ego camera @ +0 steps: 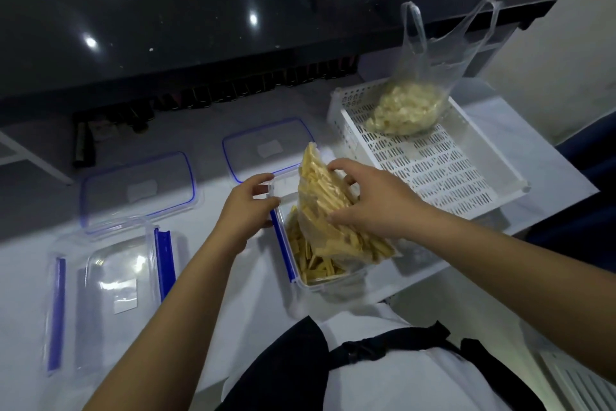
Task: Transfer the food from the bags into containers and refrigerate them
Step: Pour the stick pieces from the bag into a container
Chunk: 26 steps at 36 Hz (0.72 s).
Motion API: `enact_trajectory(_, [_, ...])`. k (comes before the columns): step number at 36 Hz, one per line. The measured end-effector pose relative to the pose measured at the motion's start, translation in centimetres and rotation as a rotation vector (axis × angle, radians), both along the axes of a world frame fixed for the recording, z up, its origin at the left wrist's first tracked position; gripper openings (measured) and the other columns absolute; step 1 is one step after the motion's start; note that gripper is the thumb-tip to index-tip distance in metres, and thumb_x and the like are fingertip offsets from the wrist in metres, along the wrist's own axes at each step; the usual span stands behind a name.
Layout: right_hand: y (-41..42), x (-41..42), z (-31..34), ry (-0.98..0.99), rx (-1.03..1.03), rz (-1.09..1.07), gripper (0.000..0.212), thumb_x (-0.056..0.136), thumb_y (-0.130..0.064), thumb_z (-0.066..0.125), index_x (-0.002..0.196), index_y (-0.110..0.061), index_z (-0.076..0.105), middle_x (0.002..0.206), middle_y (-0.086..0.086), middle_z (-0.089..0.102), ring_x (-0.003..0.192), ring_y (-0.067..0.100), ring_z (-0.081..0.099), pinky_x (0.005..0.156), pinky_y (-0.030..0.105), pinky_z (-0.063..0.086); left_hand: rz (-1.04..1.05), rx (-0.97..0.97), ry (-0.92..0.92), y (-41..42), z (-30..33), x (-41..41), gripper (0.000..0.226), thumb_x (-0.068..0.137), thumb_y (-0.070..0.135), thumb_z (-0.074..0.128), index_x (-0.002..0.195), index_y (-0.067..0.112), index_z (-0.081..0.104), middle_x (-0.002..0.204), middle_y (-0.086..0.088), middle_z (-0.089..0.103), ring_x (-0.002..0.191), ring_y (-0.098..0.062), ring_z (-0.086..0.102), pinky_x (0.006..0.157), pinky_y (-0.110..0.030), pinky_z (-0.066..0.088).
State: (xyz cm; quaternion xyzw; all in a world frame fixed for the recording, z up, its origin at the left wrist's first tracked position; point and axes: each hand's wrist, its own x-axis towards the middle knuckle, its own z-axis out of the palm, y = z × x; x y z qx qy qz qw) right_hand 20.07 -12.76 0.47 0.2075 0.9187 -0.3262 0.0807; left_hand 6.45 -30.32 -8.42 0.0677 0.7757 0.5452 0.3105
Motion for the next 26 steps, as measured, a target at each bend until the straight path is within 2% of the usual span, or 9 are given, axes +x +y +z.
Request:
enact_trajectory(4, [-0.5, 0.9, -0.8, -0.029, 0.057, 0.04, 0.078, 0.076, -0.037, 0.078, 0.14, -0.048, 0.035, 0.104, -0.013, 0.061, 0.079, 0.007, 0.06, 0.067, 0.032, 0.052, 0.01, 0.008, -0.018, 0.5, -0.3, -0.8, 0.041, 0.089, 0.004, 0.064, 0.121, 0.029, 0.065, 0.12, 0.001, 0.065, 0.098, -0.02, 0.066, 0.082, -0.048, 0.062])
enact_trajectory(7, [-0.7, 1.3, -1.7, -0.005, 0.091, 0.028, 0.079, 0.078, -0.035, 0.077, 0.143, -0.046, 0.033, 0.104, -0.007, 0.066, 0.079, 0.012, 0.061, 0.065, 0.031, 0.051, 0.002, 0.016, -0.035, 0.7, -0.2, -0.8, 0.04, 0.089, 0.003, 0.062, 0.116, 0.032, 0.065, 0.117, 0.001, 0.066, 0.098, -0.018, 0.066, 0.076, -0.047, 0.064])
enact_trajectory(12, [-0.7, 1.2, -2.5, 0.03, 0.1, 0.034, 0.083, 0.079, -0.036, 0.079, 0.146, -0.046, 0.032, 0.119, -0.006, 0.065, 0.095, 0.018, 0.062, 0.071, 0.031, 0.048, 0.028, 0.029, -0.037, 0.3, -0.2, -0.4, 0.04, 0.089, 0.003, 0.064, 0.117, 0.031, 0.064, 0.117, -0.002, 0.065, 0.101, -0.023, 0.066, 0.069, -0.045, 0.064])
enact_trajectory(15, [-1.0, 1.1, -2.6, 0.035, 0.105, 0.063, 0.083, 0.08, -0.035, 0.079, 0.147, -0.046, 0.032, 0.121, -0.005, 0.065, 0.104, 0.021, 0.062, 0.083, 0.039, 0.054, 0.071, 0.028, -0.047, -0.5, -0.3, 0.1, 0.04, 0.088, 0.002, 0.065, 0.12, 0.027, 0.065, 0.12, -0.006, 0.064, 0.102, -0.026, 0.066, 0.069, -0.046, 0.064])
enact_trajectory(18, [-1.3, 1.0, -2.7, 0.036, 0.089, 0.103, 0.082, 0.081, -0.032, 0.078, 0.147, -0.046, 0.032, 0.127, -0.003, 0.062, 0.11, 0.021, 0.06, 0.09, 0.042, 0.052, 0.123, 0.043, -0.079, -1.9, -0.5, 1.0, 0.043, 0.089, 0.002, 0.065, 0.125, 0.024, 0.063, 0.125, -0.008, 0.062, 0.105, -0.031, 0.065, 0.07, -0.048, 0.064])
enact_trajectory(21, [-1.8, 1.1, -2.9, 0.061, 0.029, 0.15, 0.079, 0.083, -0.028, 0.077, 0.148, -0.044, 0.033, 0.133, -0.006, 0.058, 0.115, 0.019, 0.057, 0.094, 0.041, 0.05, 0.208, 0.08, -0.115, -3.2, -0.7, 2.3, 0.049, 0.091, 0.0, 0.063, 0.13, 0.03, 0.059, 0.131, -0.005, 0.058, 0.107, -0.031, 0.065, 0.067, -0.044, 0.064])
enact_trajectory(23, [-1.8, 1.4, -2.9, 0.09, 0.01, 0.156, 0.079, 0.083, -0.03, 0.077, 0.148, -0.046, 0.034, 0.129, -0.01, 0.057, 0.112, 0.015, 0.057, 0.092, 0.037, 0.05, 0.265, 0.099, -0.127, -4.1, -0.8, 3.4, 0.055, 0.092, -0.003, 0.06, 0.133, 0.034, 0.056, 0.133, -0.001, 0.054, 0.108, -0.029, 0.064, 0.064, -0.04, 0.064])
enact_trajectory(26, [-1.0, 2.3, -2.9, 0.138, -0.091, 0.07, 0.078, 0.08, -0.035, 0.081, 0.144, -0.05, 0.039, 0.129, -0.016, 0.055, 0.113, 0.007, 0.054, 0.094, 0.032, 0.049, 0.326, 0.116, -0.152, -5.5, -1.1, 5.2, 0.059, 0.094, -0.004, 0.056, 0.135, 0.038, 0.053, 0.136, 0.0, 0.051, 0.111, -0.027, 0.062, 0.065, -0.039, 0.064])
